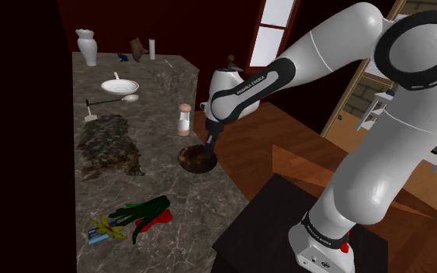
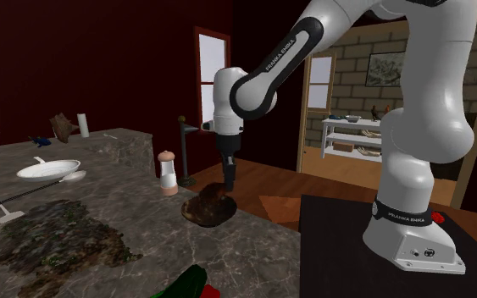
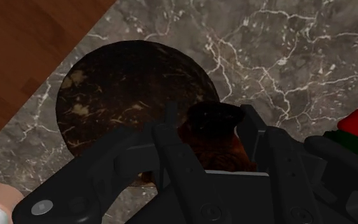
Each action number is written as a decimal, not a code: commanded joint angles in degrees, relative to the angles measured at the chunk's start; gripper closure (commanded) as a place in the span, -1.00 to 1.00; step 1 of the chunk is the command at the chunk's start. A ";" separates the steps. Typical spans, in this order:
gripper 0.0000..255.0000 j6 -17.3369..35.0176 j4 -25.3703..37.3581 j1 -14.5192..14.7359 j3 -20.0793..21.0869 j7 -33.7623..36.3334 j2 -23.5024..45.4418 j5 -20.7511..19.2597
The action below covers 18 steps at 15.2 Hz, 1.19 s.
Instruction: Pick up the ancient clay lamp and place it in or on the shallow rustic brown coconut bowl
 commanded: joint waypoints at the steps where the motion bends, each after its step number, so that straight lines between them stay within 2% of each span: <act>1: 1.00 -1.08 3.75 -1.03 -1.03 -1.97 2.78 -0.11; 4: 1.00 -2.83 9.45 -2.39 -2.18 -4.47 6.85 -0.02; 18: 1.00 7.16 8.01 -2.54 -1.80 -5.63 15.42 1.17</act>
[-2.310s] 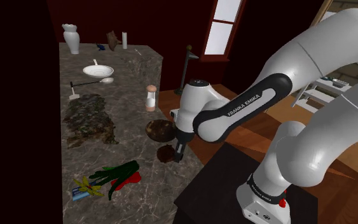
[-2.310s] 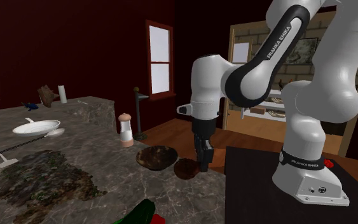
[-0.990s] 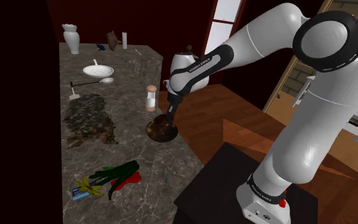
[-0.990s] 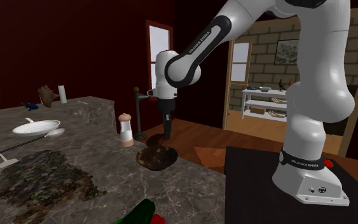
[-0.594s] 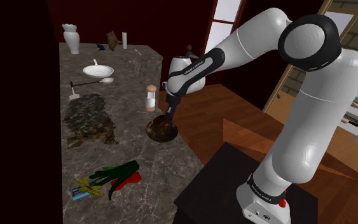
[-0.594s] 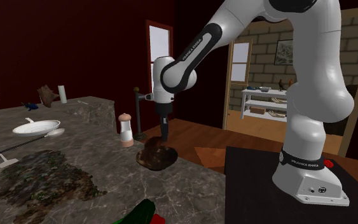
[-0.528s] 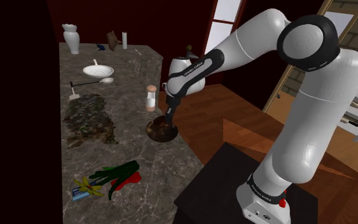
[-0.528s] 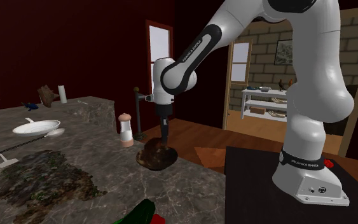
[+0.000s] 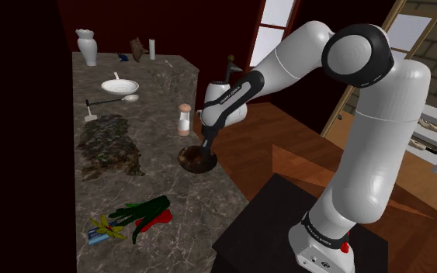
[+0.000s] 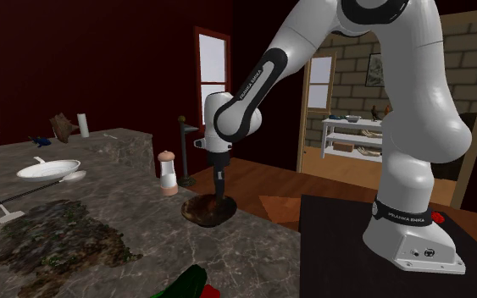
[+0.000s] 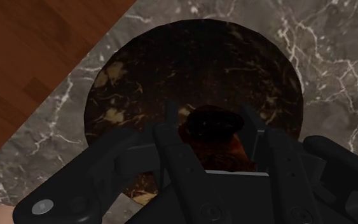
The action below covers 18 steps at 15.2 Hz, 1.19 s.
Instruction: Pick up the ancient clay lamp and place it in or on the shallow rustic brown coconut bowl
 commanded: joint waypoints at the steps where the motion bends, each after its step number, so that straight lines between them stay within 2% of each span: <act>1: 1.00 1.27 -0.07 -0.05 0.07 -0.19 1.16 0.17; 8: 1.00 1.27 -0.07 -0.05 0.06 -0.19 1.16 0.17; 9: -1.00 1.26 -0.06 -0.04 0.06 -0.19 1.16 0.17; 14: -1.00 1.27 -0.06 -0.05 0.06 -0.19 1.18 0.17; 18: -1.00 -5.41 0.58 -0.04 -0.36 0.38 -4.87 -0.66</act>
